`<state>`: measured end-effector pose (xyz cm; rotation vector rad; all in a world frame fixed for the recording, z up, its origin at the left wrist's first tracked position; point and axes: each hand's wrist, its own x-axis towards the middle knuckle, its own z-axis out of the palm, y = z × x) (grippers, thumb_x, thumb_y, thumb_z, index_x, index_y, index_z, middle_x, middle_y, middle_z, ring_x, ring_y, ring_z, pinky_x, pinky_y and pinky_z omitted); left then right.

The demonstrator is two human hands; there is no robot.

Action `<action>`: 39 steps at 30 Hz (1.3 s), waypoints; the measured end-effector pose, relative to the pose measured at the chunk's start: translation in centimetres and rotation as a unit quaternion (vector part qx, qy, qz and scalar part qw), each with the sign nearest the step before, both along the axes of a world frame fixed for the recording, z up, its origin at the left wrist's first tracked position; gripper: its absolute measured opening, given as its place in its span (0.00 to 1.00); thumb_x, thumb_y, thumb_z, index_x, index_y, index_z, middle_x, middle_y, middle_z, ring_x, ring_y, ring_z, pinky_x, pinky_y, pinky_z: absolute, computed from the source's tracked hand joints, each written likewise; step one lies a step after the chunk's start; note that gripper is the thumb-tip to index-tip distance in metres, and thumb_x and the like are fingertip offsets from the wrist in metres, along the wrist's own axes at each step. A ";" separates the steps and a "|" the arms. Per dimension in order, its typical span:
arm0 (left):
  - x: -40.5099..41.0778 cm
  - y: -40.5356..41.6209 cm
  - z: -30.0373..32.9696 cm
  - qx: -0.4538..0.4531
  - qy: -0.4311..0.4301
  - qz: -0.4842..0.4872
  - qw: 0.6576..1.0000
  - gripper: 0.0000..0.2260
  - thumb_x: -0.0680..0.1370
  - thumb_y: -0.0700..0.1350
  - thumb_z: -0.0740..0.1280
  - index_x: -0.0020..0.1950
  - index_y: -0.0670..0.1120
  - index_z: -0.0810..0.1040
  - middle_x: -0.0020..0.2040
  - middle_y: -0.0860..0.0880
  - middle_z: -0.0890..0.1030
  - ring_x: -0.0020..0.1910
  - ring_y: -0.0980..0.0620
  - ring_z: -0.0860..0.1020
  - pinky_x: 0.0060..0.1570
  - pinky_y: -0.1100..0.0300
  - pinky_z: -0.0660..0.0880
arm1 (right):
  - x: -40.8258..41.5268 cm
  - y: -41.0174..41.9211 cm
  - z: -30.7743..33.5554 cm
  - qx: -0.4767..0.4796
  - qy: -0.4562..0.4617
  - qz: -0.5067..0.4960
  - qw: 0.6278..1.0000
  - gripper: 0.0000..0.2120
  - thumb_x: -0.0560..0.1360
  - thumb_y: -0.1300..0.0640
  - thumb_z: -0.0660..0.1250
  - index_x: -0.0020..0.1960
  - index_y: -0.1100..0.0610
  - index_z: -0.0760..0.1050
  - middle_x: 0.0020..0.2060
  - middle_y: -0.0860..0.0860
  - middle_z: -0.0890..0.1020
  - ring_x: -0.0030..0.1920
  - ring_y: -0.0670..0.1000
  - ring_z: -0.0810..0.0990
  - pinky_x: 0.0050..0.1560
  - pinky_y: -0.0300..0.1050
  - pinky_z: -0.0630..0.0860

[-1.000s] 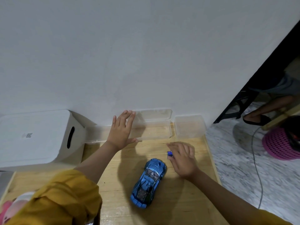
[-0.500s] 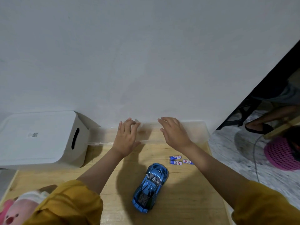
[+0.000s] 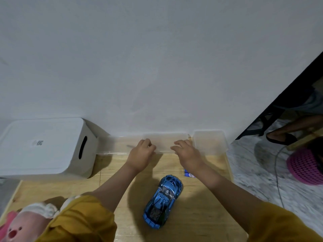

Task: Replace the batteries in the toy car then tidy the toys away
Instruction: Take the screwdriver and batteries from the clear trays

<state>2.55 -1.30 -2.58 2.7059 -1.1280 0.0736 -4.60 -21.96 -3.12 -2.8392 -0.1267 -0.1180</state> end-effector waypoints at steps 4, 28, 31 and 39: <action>0.0 -0.4 0.0 0.007 -0.001 0.003 1.000 0.10 0.63 0.37 0.79 0.38 0.41 0.79 0.37 0.44 0.76 0.36 0.44 0.77 0.19 0.59 0.72 | 0.0 -0.1 -0.5 -0.012 0.015 -0.005 1.000 0.27 0.59 0.73 0.75 0.51 0.51 0.79 0.52 0.49 0.80 0.50 0.55 0.78 0.24 0.39 0.68; 1.8 12.3 1.3 -0.088 0.130 0.198 0.967 0.26 0.76 0.37 0.67 0.73 0.40 0.64 0.73 0.41 0.64 0.72 0.42 0.62 0.73 0.51 0.59 | 4.9 13.7 2.3 0.148 0.069 0.070 0.984 0.20 0.79 0.55 0.60 0.70 0.55 0.67 0.71 0.50 0.67 0.72 0.48 0.64 0.69 0.42 0.62; 2.5 12.4 0.7 -0.116 0.153 0.192 0.962 0.25 0.74 0.34 0.68 0.70 0.36 0.68 0.71 0.37 0.66 0.71 0.40 0.64 0.72 0.54 0.57 | 6.1 14.8 1.7 0.100 0.103 0.074 0.987 0.20 0.78 0.55 0.60 0.70 0.55 0.67 0.72 0.50 0.66 0.73 0.49 0.61 0.70 0.42 0.60; 3.2 12.0 -0.3 -0.156 0.152 0.207 0.954 0.23 0.72 0.29 0.66 0.67 0.34 0.70 0.70 0.35 0.68 0.69 0.38 0.67 0.70 0.56 0.59 | 7.2 16.1 1.4 -0.002 0.095 0.061 0.994 0.19 0.77 0.57 0.61 0.66 0.61 0.70 0.69 0.56 0.69 0.70 0.56 0.65 0.63 0.51 0.70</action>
